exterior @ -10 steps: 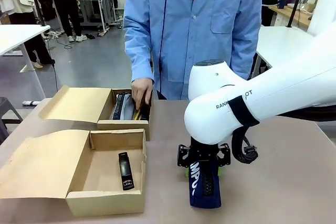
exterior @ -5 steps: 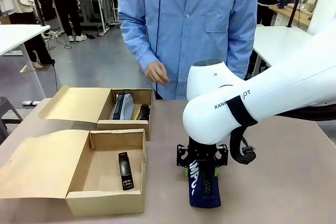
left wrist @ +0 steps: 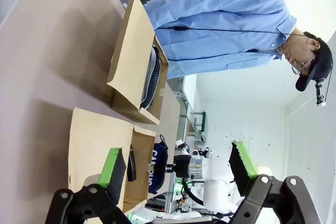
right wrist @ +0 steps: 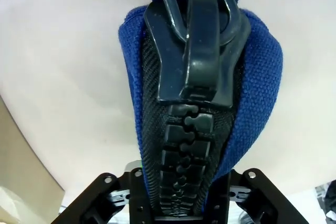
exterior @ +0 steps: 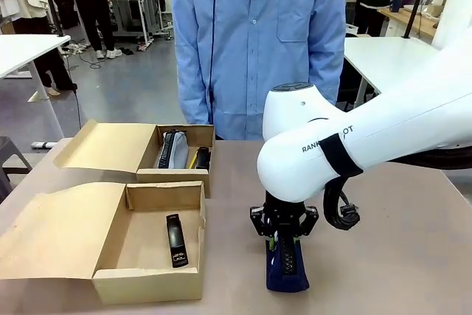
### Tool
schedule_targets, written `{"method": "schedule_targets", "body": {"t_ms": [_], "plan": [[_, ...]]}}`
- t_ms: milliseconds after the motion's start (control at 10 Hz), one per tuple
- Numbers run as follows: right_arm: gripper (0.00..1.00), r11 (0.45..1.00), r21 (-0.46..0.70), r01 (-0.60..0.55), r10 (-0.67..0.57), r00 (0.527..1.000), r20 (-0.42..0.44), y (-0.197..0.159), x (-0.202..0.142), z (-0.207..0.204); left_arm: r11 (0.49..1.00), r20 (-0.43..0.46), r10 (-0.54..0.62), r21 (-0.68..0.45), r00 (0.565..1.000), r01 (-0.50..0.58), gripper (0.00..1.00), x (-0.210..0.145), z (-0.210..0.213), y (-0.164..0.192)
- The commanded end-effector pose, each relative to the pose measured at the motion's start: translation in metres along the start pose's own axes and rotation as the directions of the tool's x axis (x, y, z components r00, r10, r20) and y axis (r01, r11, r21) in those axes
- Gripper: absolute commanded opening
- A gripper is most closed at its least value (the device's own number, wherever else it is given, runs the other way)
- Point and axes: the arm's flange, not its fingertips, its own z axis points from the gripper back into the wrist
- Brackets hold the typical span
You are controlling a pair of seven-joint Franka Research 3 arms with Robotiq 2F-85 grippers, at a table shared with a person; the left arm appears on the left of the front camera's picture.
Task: Place items inside the box.
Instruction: Pick up a Pencil pouch or Stapler and place it inside the Mailer Box closest to the robot.
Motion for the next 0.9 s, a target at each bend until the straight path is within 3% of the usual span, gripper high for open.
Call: {"method": "schedule_targets", "body": {"t_ms": [0,400,500,600,700,800], "plan": [[0.0,0.999,-0.035,0.022,-0.022,0.999,0.027,0.004,0.002,-0.001,1.0,0.007,-0.019,-0.022,1.0,0.019,1.0,-0.001,0.0,0.0],[0.0,0.999,-0.041,0.021,-0.019,0.999,0.046,-0.01,0.004,0.005,1.0,0.007,-0.019,-0.022,1.0,0.019,1.0,-0.001,0.0,0.0],[0.0,0.999,-0.027,-0.032,0.033,0.999,0.033,-0.016,0.003,0.015,1.0,0.007,-0.019,-0.022,1.0,0.019,1.0,-0.001,0.0,0.0],[0.0,0.996,0.042,-0.078,0.078,0.997,0.009,-0.024,-0.003,0.036,1.0,0.007,-0.019,-0.022,1.0,0.019,1.0,-0.001,0.0,0.0],[0.0,0.975,0.202,-0.091,0.097,0.995,-0.021,-0.033,-0.02,0.072,1.0,0.007,-0.019,-0.022,1.0,0.019,1.0,-0.001,0.0,0.0],[0.0,0.95,0.311,-0.022,0.028,0.999,-0.017,-0.036,-0.05,0.112,1.0,0.007,-0.019,-0.022,1.0,0.019,1.0,-0.001,0.0,0.0]]}}
